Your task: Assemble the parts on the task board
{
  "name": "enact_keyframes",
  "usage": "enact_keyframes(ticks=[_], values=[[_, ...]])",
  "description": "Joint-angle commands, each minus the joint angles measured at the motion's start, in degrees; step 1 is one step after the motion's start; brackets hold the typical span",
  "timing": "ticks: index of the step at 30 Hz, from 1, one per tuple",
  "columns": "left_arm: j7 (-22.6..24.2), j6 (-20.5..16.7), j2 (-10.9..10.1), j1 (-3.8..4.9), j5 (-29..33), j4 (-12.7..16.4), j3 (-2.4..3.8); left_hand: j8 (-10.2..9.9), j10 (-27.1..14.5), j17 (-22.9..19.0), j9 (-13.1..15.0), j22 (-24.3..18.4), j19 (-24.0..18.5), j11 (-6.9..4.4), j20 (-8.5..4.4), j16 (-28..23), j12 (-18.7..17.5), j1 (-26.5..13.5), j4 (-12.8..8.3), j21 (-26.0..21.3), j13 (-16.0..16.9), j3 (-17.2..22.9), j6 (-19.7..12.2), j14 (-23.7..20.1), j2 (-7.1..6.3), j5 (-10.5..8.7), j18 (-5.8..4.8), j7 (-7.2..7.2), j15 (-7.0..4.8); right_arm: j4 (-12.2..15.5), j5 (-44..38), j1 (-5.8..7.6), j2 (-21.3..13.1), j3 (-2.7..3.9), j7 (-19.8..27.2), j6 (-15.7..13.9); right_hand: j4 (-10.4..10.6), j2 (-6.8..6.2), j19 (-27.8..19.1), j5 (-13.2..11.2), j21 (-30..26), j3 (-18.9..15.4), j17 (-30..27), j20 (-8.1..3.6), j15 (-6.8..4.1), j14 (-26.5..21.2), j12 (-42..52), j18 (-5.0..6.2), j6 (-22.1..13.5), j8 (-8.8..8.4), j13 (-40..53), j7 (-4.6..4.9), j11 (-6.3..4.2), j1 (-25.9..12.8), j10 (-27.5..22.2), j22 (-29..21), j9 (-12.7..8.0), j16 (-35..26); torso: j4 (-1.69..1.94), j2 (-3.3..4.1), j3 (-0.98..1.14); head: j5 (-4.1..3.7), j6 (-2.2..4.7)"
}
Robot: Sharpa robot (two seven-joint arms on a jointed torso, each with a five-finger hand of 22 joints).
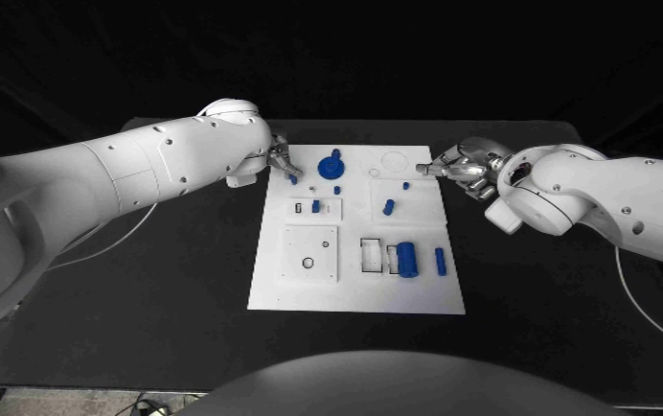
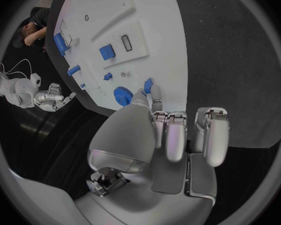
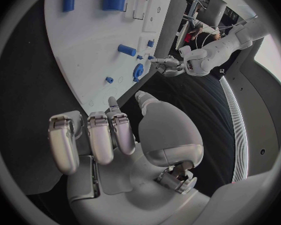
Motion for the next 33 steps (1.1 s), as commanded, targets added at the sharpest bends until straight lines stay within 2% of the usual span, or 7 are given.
enact_keyframes(ticks=[1, 5, 14, 27, 33], values=[[1.32, -0.79, 0.03, 0.02, 0.18, 0.14, 0.02, 0.28, 9.47, 15.10, -0.09, 15.10, 6.14, -3.22, 0.41, 0.15, 0.01, 0.91, 0.04, 0.14, 0.80, 0.65, -0.14, 5.88, -0.20, 1.57, -0.43, -0.17, -0.17, -0.02, -0.34, -0.03, 0.02, -0.01, -0.02, 0.76, -0.08, 0.08, 6.10, 0.15, 0.26, -0.27, 15.08, 0.39, 0.28, 5.98, 0.16, -0.38, 0.11, 0.22, 15.10, 0.38, 0.53, 0.64, 6.01, 15.09, 0.05, 0.23, 0.00, 0.00, 0.02, 0.00, -0.01], [1.97, -1.62, 0.00, 0.02, 0.20, 0.22, 0.02, 0.27, 9.47, 15.10, -0.21, 15.10, 6.14, -3.29, 0.43, 0.15, 0.01, 1.40, 0.03, 0.14, 0.80, 1.57, 0.21, 5.88, -1.25, 4.11, -0.43, -0.25, -0.22, -0.03, -0.34, -0.03, 0.03, -0.01, -0.01, 0.77, -0.08, 0.08, 6.10, 0.15, 0.26, -0.27, 15.08, 0.39, 0.28, 5.98, 0.16, -0.38, 0.11, 0.22, 15.10, 0.38, 0.53, 0.64, 6.01, 15.09, 0.05, 0.23, 0.00, -0.01, 0.02, 0.01, -0.01], [2.79, -3.00, -0.22, 0.03, 0.25, 0.37, 0.03, -0.14, 9.47, 15.10, -0.72, 15.10, 6.14, -3.42, 0.46, 0.15, 0.01, 2.18, 0.01, 0.14, 0.80, 3.50, 0.96, 5.88, -3.58, 7.69, -0.43, -0.38, -0.37, -0.11, -0.34, -0.04, 0.00, -0.01, 0.01, 0.77, -0.08, 0.08, 6.10, 0.15, 0.26, -0.27, 15.08, 0.39, 0.28, 5.98, 0.16, -0.38, 0.11, 0.22, 15.10, 0.38, 0.53, 0.64, 6.01, 15.09, 0.05, 0.23, -0.03, -0.01, 0.01, -0.04, -0.01], [2.76, -3.74, -0.95, 0.07, 0.27, 0.99, 0.05, -0.36, 9.47, 15.10, -0.92, 15.10, 6.14, -3.41, 0.47, 0.15, 0.01, 2.05, 0.08, 0.14, 0.80, 3.93, 1.19, 5.88, -4.41, 8.21, -0.43, -0.36, -0.38, -0.16, -0.34, -0.05, -0.02, -0.01, -0.02, 0.81, -0.08, 0.08, 6.10, 0.15, 0.26, -0.27, 15.08, 0.39, 0.28, 5.98, 0.16, -0.38, 0.11, 0.22, 15.10, 0.38, 0.53, 0.64, 6.01, 15.09, 0.05, 0.23, 0.00, -0.02, -0.02, -0.17, -0.01], [2.54, -4.21, -1.66, 0.40, 0.30, 1.69, 0.09, -0.40, 9.47, 15.10, -0.99, 15.10, 6.14, -3.40, 0.47, 0.15, 0.01, 1.81, 0.13, 0.14, 0.80, 4.00, 1.37, 5.88, -4.69, 8.24, -0.43, -0.36, -0.38, -0.24, -0.34, -0.08, -0.06, -0.01, -0.05, 0.84, -0.08, 0.08, 6.10, 0.15, 0.26, -0.27, 15.08, 0.39, 0.28, 5.98, 0.16, -0.38, 0.11, 0.22, 15.10, 0.38, 0.53, 0.64, 6.01, 15.09, 0.05, 0.23, 0.04, -0.07, 0.01, -0.17, -0.01]])
